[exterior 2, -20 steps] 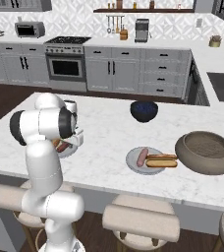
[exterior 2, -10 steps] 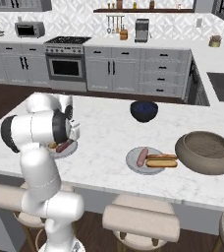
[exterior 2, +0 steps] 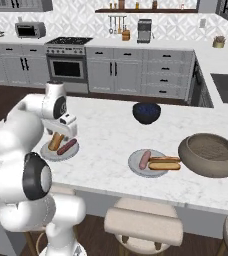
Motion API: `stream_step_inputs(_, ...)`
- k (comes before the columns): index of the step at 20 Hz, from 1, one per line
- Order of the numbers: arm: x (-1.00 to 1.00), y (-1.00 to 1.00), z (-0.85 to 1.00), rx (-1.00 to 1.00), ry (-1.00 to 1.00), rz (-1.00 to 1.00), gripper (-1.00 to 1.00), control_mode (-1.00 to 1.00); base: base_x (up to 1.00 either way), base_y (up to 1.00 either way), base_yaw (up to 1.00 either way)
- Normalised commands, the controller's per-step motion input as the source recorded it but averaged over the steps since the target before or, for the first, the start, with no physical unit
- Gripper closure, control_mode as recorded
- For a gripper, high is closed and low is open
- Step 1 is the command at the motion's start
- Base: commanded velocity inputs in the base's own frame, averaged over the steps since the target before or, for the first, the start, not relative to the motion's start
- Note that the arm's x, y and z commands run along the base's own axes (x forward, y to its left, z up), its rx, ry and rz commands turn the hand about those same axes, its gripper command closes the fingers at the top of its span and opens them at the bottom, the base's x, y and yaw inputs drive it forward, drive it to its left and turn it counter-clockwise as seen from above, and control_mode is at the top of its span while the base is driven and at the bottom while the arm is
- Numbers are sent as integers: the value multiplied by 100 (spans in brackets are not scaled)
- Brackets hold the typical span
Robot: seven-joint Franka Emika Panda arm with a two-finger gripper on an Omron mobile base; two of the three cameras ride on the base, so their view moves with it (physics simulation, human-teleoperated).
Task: Place one bun and one sausage from the bowl on each plate.
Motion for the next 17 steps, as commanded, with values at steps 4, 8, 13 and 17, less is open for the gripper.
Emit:
stream_step_inputs(4, -93, -35, 100, 0, 0, 0, -100, -100, 0, 0, 0)
stream_step_inputs(8, -84, -48, 100, 0, -1, 0, -100, -100, 0, 0, 0)
stream_step_inputs(13, -77, -67, 89, 0, -2, 0, -100, -100, 0, 0, 0)
stream_step_inputs(17, -59, -74, 65, -1, -5, 0, -100, -100, 0, 0, 0)
